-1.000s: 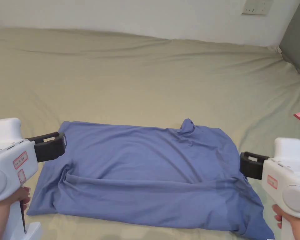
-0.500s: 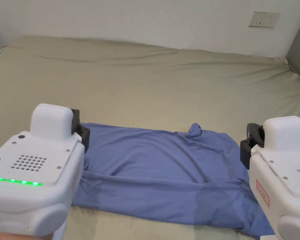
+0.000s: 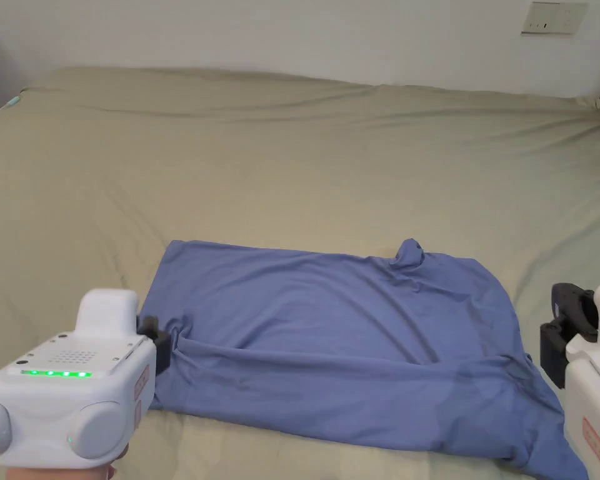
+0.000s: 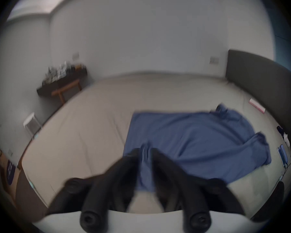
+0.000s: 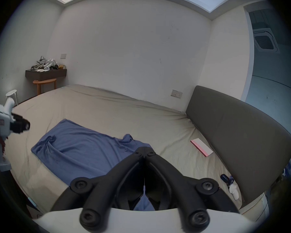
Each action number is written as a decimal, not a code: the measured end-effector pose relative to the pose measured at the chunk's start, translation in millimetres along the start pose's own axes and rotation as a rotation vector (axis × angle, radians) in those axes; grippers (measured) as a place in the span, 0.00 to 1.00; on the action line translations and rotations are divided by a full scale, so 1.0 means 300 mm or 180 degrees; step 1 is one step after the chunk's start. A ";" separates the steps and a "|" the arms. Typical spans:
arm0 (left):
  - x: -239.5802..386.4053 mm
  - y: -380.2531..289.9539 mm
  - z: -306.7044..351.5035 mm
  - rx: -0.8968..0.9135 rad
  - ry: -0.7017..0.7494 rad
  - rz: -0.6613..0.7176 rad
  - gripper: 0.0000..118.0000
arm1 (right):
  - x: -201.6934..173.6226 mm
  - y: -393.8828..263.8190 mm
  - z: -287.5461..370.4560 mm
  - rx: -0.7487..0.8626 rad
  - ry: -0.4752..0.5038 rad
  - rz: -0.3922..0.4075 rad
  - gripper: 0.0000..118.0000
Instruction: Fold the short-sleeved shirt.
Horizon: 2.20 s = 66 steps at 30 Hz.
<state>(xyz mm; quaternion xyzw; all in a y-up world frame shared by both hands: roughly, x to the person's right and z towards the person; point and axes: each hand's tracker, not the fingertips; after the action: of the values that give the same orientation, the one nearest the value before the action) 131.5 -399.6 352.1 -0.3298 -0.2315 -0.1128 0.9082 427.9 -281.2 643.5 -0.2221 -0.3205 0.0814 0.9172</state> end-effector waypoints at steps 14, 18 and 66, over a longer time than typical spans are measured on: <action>-0.082 -0.172 -0.361 -0.0768 0.0224 0.0486 0.59 | 0.098 -0.111 -0.033 -0.0464 -0.0201 0.0078 0.02; -0.089 -0.151 -0.335 -0.0870 -0.0013 0.0527 0.08 | 0.102 -0.125 -0.072 -0.0569 -0.0163 0.0045 0.02; -0.192 -0.279 0.042 -0.1086 -0.0132 -0.0129 0.08 | 0.195 -0.430 -0.221 -0.2655 0.0818 -0.0440 0.08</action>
<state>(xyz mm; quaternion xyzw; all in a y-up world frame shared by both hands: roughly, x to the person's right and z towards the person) 47.2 -451.6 377.9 -0.4767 -0.2342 -0.1619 0.8317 515.9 -402.1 688.9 -0.5597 -0.2234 -0.1447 0.7848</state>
